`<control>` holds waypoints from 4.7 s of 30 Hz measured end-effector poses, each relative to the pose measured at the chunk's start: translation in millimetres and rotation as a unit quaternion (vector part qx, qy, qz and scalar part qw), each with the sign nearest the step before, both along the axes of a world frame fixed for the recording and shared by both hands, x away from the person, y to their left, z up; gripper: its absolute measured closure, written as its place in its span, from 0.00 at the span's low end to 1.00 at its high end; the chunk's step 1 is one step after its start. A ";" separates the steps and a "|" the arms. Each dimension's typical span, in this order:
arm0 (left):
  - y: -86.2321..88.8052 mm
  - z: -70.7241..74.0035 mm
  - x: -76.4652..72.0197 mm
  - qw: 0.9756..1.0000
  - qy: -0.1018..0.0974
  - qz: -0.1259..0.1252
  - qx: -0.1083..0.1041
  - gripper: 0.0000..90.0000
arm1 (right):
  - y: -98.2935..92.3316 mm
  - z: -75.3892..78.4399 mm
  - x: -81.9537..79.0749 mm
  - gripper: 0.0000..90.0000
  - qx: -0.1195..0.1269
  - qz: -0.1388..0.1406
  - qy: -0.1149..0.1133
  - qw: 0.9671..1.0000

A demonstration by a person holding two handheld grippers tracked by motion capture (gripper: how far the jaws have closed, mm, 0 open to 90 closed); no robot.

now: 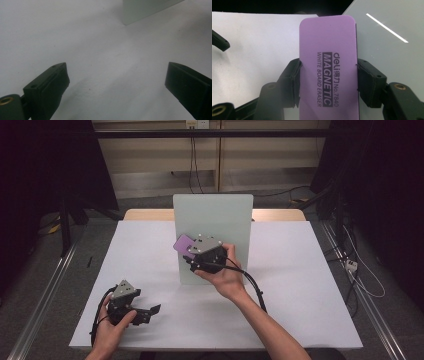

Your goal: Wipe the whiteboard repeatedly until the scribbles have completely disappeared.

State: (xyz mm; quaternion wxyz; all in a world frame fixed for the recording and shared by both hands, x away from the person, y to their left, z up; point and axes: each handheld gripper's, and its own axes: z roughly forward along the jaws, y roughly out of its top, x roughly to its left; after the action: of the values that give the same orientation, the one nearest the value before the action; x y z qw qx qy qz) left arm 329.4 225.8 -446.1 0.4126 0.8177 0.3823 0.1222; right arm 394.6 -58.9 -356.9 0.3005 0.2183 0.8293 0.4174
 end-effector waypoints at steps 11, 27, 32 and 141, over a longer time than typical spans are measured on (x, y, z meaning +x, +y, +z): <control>0.5 0.1 -0.6 1.000 0.002 0.002 -0.001 0.06 | -2.0 5.0 1.7 0.46 -0.005 0.002 0.002 1.000; 1.4 0.2 -0.4 1.000 -0.001 0.004 0.002 0.06 | -22.0 45.9 12.0 0.46 -0.001 -0.034 -0.036 0.999; 1.4 1.3 -1.3 1.000 -0.004 0.003 -0.001 0.06 | -17.1 39.7 10.1 0.46 -0.007 -0.033 -0.041 0.999; -0.6 2.4 -2.7 1.000 -0.014 0.002 0.014 0.06 | 38.9 -67.8 -13.8 0.46 -0.079 0.082 0.049 0.992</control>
State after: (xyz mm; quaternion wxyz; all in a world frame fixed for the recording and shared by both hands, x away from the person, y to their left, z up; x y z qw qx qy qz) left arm 326.7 225.2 -443.7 0.4058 0.8211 0.3764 0.1399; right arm 380.8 -20.0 -424.7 0.2402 0.1452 0.8888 0.3624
